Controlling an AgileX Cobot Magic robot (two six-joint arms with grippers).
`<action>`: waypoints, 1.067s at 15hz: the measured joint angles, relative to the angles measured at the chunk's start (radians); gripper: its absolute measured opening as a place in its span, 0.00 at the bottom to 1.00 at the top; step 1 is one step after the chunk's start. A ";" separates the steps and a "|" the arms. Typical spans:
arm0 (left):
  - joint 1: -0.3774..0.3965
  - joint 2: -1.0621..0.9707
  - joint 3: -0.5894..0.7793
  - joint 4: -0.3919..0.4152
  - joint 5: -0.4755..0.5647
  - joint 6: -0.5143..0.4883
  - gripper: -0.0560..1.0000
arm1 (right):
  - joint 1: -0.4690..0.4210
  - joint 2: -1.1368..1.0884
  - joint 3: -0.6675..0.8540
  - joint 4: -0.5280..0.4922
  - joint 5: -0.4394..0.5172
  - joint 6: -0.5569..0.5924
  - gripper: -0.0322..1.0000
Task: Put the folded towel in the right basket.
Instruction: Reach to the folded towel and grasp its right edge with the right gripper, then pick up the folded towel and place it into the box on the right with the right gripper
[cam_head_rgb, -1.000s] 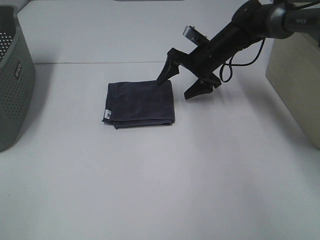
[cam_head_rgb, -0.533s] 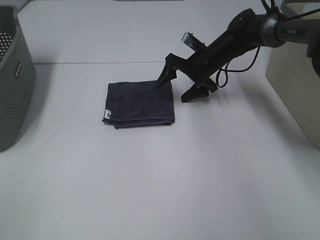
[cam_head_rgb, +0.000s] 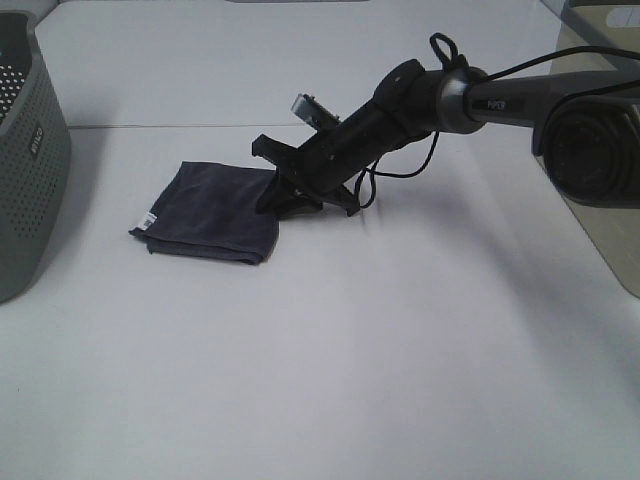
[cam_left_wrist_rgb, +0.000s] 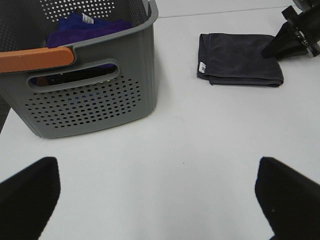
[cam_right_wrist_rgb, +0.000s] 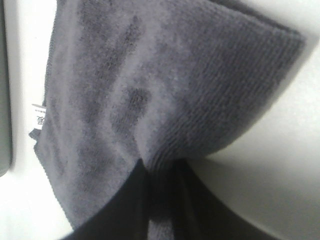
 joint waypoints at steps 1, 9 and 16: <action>0.000 0.000 0.000 0.000 0.000 0.000 0.99 | 0.002 0.002 0.001 -0.001 -0.008 0.005 0.09; 0.000 0.000 0.000 0.000 0.000 0.000 0.99 | -0.022 -0.024 -0.047 -0.050 0.112 0.023 0.06; 0.000 0.000 0.000 0.004 0.000 0.000 0.99 | -0.178 -0.287 -0.384 -0.314 0.396 0.114 0.06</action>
